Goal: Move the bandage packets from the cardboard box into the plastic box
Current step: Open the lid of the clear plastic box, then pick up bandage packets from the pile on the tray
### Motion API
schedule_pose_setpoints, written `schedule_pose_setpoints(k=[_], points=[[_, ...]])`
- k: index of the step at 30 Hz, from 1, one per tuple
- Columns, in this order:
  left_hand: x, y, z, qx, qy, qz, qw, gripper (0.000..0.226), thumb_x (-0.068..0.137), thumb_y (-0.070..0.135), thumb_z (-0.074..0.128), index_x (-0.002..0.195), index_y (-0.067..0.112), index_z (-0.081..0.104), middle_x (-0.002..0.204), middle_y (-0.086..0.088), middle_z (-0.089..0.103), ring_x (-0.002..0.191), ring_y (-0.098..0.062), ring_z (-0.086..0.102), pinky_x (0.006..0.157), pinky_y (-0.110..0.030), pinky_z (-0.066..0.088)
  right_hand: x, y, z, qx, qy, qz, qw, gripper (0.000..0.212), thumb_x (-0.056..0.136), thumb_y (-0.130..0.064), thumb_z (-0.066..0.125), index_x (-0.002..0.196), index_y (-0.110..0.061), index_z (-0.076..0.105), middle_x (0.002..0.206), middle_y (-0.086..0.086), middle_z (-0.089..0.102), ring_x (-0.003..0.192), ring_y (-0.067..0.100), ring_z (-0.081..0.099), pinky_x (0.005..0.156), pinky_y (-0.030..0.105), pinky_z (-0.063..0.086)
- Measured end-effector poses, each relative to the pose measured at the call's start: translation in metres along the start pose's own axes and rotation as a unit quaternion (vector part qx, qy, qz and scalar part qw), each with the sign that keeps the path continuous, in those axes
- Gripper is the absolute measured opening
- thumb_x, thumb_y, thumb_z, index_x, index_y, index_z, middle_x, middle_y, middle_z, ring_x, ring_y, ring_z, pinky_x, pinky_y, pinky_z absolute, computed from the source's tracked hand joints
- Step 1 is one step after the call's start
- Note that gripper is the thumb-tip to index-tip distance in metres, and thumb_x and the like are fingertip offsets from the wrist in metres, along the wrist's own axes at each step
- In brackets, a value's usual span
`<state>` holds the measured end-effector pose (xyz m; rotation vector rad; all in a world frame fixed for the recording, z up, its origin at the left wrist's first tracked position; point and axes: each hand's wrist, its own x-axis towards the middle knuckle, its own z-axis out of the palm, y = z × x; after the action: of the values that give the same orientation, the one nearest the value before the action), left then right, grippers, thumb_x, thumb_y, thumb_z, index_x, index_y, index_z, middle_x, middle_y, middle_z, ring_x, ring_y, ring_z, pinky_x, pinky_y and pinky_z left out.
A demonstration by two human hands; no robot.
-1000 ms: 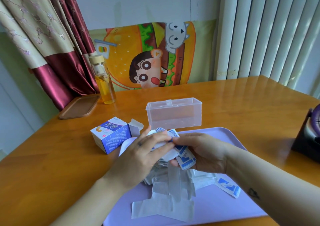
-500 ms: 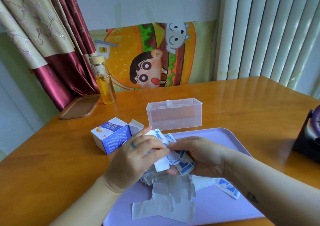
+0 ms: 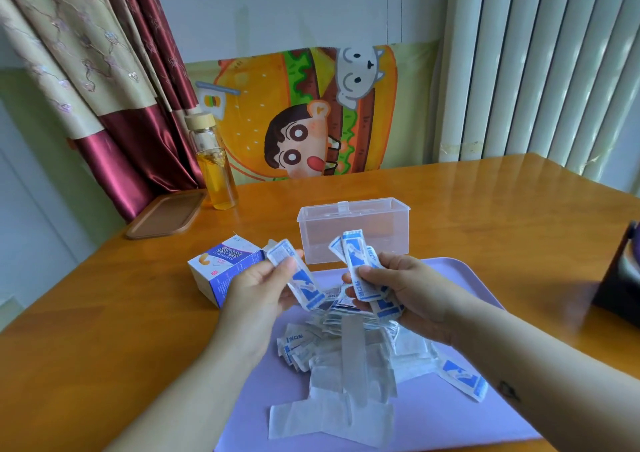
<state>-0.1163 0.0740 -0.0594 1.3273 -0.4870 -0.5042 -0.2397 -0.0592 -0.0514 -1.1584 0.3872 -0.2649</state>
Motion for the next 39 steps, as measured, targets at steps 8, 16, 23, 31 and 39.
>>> schedule_pose_setpoints(k=[8, 16, 23, 31, 39], points=[[-0.019, -0.005, 0.043, -0.231, -0.094, -0.188, 0.950, 0.038, 0.099, 0.026, 0.034, 0.093, 0.017, 0.071, 0.086, -0.008, 0.073, 0.071, -0.019, 0.071, 0.068, -0.034, 0.054, 0.004, 0.014, 0.024, -0.281, 0.071, -0.106, 0.951, 0.017, 0.096, -0.015, 0.047, 0.110, -0.013, 0.056, 0.103, 0.009, 0.068, 0.092, 0.025, 0.067, 0.085, 0.046, 0.054], [-0.017, -0.016, 0.049, -0.240, -0.068, -0.183, 0.951, 0.027, 0.099, 0.018, 0.039, 0.113, 0.015, 0.062, 0.095, -0.010, 0.072, 0.085, -0.022, 0.070, 0.067, -0.035, 0.056, 0.011, 0.020, 0.012, -0.528, 0.103, -0.225, 0.812, 0.037, 0.089, -0.037, 0.054, 0.126, -0.034, 0.053, 0.099, -0.008, 0.061, 0.090, 0.015, 0.057, 0.081, 0.038, 0.050], [-0.011, -0.003, 0.034, -0.202, -0.116, -0.222, 0.947, 0.024, 0.098, 0.017, 0.042, 0.104, 0.011, 0.065, 0.085, -0.008, 0.071, 0.073, -0.019, 0.068, 0.074, -0.038, 0.053, -0.006, -0.019, -0.007, -0.632, -0.067, -0.230, 0.737, 0.123, 0.061, -0.049, 0.082, 0.146, -0.042, -0.006, 0.154, -0.015, 0.003, 0.138, 0.006, 0.021, 0.107, 0.023, 0.031], [-0.011, 0.004, 0.045, -0.157, -0.196, -0.246, 0.936, 0.016, 0.096, 0.019, 0.045, 0.101, 0.012, 0.058, 0.098, -0.010, 0.052, 0.089, -0.021, 0.057, 0.073, -0.029, 0.045, -0.002, -0.031, 0.003, -0.725, -0.103, -0.240, 0.637, 0.111, 0.065, -0.051, 0.078, 0.147, -0.039, 0.005, 0.140, -0.009, 0.023, 0.119, 0.012, 0.045, 0.093, 0.024, 0.045], [-0.010, -0.002, 0.042, -0.213, -0.138, -0.252, 0.934, 0.017, 0.094, 0.017, 0.048, 0.085, 0.012, 0.062, 0.064, 0.000, 0.051, 0.057, -0.009, 0.052, 0.060, -0.024, 0.049, -0.010, -0.039, 0.011, -0.650, -0.103, -0.278, 0.699, 0.082, 0.071, -0.041, 0.078, 0.141, -0.029, 0.036, 0.136, -0.011, 0.038, 0.123, 0.001, 0.038, 0.100, 0.016, 0.035]])
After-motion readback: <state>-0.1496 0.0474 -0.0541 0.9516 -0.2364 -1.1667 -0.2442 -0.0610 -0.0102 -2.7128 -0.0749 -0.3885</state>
